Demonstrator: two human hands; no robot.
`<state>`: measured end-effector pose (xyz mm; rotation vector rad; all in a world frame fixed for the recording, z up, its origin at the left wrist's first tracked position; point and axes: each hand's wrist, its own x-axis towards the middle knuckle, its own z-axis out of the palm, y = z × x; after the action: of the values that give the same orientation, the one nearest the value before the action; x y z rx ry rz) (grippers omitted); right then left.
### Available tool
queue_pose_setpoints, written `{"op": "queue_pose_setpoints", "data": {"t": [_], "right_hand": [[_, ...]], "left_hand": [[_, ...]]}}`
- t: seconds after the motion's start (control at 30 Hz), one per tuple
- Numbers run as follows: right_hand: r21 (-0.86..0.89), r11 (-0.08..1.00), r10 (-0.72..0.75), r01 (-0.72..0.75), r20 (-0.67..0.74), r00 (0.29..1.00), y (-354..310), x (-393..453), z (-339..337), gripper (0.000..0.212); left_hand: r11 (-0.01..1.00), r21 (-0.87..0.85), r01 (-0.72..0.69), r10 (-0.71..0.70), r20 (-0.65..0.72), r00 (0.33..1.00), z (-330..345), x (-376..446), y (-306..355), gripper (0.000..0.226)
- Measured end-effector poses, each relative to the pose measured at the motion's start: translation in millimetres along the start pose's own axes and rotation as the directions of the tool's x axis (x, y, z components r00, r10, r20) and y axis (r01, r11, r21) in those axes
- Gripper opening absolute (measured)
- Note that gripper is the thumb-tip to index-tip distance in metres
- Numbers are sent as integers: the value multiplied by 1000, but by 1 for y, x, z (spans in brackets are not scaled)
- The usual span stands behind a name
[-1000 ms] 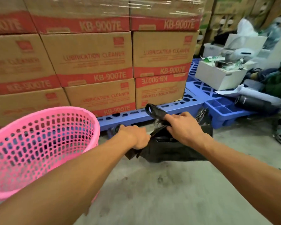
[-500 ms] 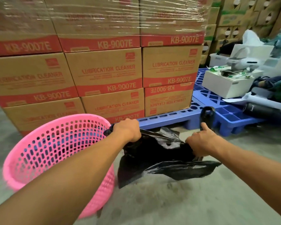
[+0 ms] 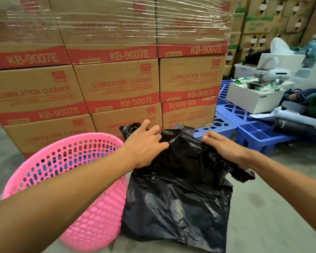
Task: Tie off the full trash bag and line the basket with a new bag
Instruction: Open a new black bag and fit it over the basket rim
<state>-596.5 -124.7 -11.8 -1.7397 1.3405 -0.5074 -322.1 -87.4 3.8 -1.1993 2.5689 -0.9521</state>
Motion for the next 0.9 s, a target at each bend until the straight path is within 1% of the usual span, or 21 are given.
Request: {"op": "queue_pose_setpoints", "data": {"t": [0.03, 0.07, 0.1, 0.17, 0.2, 0.23, 0.3, 0.33, 0.37, 0.43, 0.47, 0.5, 0.57, 0.6, 0.63, 0.67, 0.7, 0.73, 0.77, 0.83, 0.9], "right_hand": [[-21, 1000, -20, 20, -8, 1000, 1, 2, -1, 14], [-45, 998, -41, 41, 8, 999, 3, 4, -1, 11], [-78, 995, -54, 57, 29, 998, 5, 4, -2, 22], [-187, 981, -55, 60, 31, 998, 6, 4, -4, 34], [-279, 959, -53, 59, 28, 998, 6, 4, -5, 37], [-375, 926, -39, 48, 32, 999, 5, 5, -6, 37], [-505, 863, 34, -2, 56, 998, 5, 7, -7, 24], [-541, 840, 79, -25, 77, 994, 4, 6, -7, 27], [-564, 826, 103, -27, 103, 989, 1, 6, -6, 45], [-607, 794, 127, -2, 164, 978, -6, 4, -5, 83], [-640, 768, 134, 17, 187, 973, -8, 4, -4, 96], [-686, 727, 158, 16, 189, 969, -10, 4, -4, 104], [-785, 618, 177, 34, 181, 967, -6, 2, -2, 113], [-809, 586, 150, 53, 172, 973, 0, 2, 0, 114], [-807, 587, 125, 58, 161, 979, 6, 3, 1, 114], [-782, 620, 97, 69, 164, 982, 10, 4, 3, 111], [-717, 695, 82, 59, 160, 984, 10, 4, 5, 106], [-614, 788, 45, 53, 144, 989, 9, 7, 6, 101], [-505, 860, -27, 74, 100, 995, 4, 11, 5, 95], [-366, 914, -199, 178, -21, 980, -12, 19, 2, 80], [-349, 892, -351, 287, -137, 926, -36, 24, 0, 65]], "left_hand": [[1000, -24, -1, 0, -57, 998, 2, -1, -3, 28], [997, -71, -1, -6, -86, 996, 4, -2, -7, 24], [989, -149, 17, -28, -70, 997, 5, -4, -10, 22], [930, -338, 144, -135, 51, 990, 8, -8, -16, 26], [893, -397, 211, -183, 106, 977, 9, -12, -20, 27], [864, -432, 258, -222, 134, 966, 12, -15, -25, 26], [848, -438, 299, -248, 170, 954, 17, -20, -30, 26], [857, -416, 304, -238, 203, 950, 19, -22, -31, 33], [868, -396, 299, -225, 224, 948, 22, -23, -31, 46], [871, -382, 309, -243, 210, 947, 24, -25, -29, 76], [861, -379, 339, -274, 217, 937, 25, -26, -29, 90], [849, -366, 381, -301, 258, 918, 25, -28, -30, 104], [853, -303, 426, -303, 377, 875, 23, -31, -30, 125], [862, -279, 423, -283, 427, 859, 23, -32, -29, 129], [863, -285, 417, -257, 464, 848, 23, -32, -25, 132], [851, -315, 421, -235, 489, 840, 24, -32, -20, 135], [825, -356, 440, -221, 513, 830, 23, -31, -15, 136], [781, -408, 472, -214, 535, 817, 23, -30, -11, 135], [716, -471, 515, -215, 553, 805, 22, -28, -9, 132], [529, -612, 587, -240, 556, 796, 18, -24, -13, 124], [329, -738, 589, -303, 508, 806, 11, -21, -29, 117]]}}
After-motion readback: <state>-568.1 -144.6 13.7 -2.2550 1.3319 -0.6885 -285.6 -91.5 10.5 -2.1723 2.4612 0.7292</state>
